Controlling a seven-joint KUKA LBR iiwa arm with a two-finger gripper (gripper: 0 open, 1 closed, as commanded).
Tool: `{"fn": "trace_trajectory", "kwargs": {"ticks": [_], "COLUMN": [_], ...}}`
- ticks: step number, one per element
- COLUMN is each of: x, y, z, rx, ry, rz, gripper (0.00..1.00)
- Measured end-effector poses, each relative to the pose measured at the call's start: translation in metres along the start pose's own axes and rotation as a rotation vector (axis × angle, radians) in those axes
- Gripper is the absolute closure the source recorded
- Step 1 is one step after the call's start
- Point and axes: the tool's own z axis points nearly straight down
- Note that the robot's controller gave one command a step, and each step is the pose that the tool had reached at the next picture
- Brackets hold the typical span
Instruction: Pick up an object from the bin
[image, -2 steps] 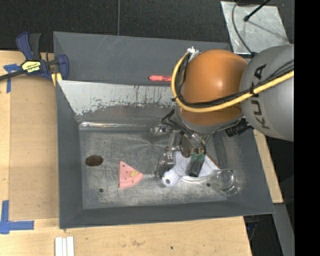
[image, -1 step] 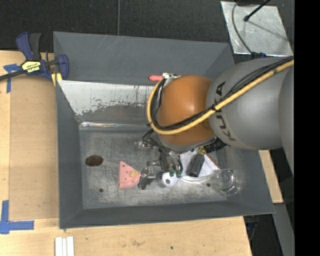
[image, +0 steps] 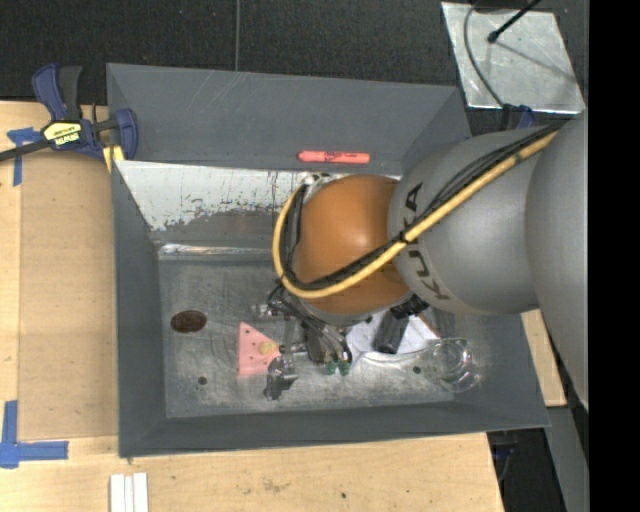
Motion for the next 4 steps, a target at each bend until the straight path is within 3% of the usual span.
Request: {"fn": "trace_trajectory", "kwargs": {"ticks": [1,2,3,4], "x": [0.007,-0.002,-0.016,-0.016], "y": [0.016,0.009,0.001,0.001], "z": [-0.001,0.069,0.066,0.066], "rx": [-0.002,-0.006,-0.009,-0.009], "ry": [-0.005,-0.015,-0.033,-0.033], "rz": [0.086,0.217,0.103,0.103], "gripper": [0.00,0.00,1.00,1.00]}}
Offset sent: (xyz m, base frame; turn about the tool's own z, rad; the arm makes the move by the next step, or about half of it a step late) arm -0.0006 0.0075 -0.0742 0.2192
